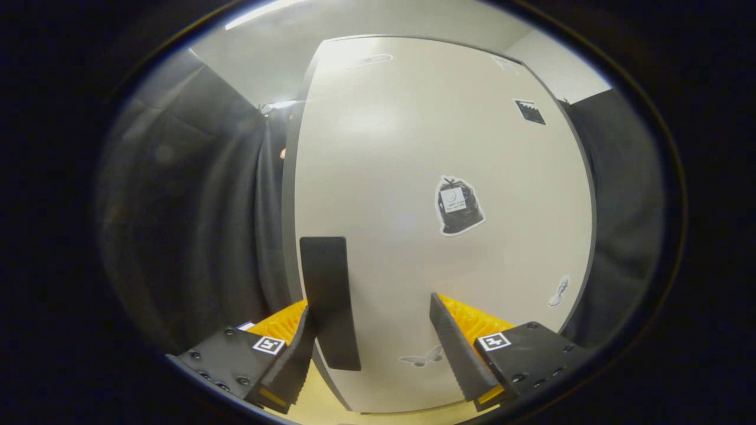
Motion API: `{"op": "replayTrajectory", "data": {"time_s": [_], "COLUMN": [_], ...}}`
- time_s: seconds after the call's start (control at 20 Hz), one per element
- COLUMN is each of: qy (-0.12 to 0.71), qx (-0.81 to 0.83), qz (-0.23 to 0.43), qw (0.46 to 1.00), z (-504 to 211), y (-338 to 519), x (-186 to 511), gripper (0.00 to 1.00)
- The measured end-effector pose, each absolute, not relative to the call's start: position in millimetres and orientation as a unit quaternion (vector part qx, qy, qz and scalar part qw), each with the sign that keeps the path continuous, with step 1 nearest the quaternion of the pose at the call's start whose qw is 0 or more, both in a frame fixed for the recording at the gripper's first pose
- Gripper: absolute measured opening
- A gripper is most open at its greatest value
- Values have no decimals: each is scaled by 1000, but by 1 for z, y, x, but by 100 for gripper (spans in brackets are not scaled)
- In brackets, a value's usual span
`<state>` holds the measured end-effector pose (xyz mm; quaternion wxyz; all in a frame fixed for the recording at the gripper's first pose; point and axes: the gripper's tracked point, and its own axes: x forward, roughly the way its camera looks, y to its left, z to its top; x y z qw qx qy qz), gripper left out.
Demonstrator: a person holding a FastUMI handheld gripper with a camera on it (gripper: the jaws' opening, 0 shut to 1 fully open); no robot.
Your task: Open the shoe cabinet door, grab the shoes and put them into the shoe cabinet, then close the shoe cabinet door.
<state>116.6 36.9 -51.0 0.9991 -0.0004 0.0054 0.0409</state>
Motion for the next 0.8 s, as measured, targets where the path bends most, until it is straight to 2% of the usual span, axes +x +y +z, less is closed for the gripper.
{"op": "replayTrajectory", "data": {"time_s": [0.4,0.8], "qy": [8,22], "qx": [-2,13], "qz": [36,69], "qw": [999,997], "z": [-53,-56], "y": [37,43], "x": [121,122], "gripper": [100,100]}}
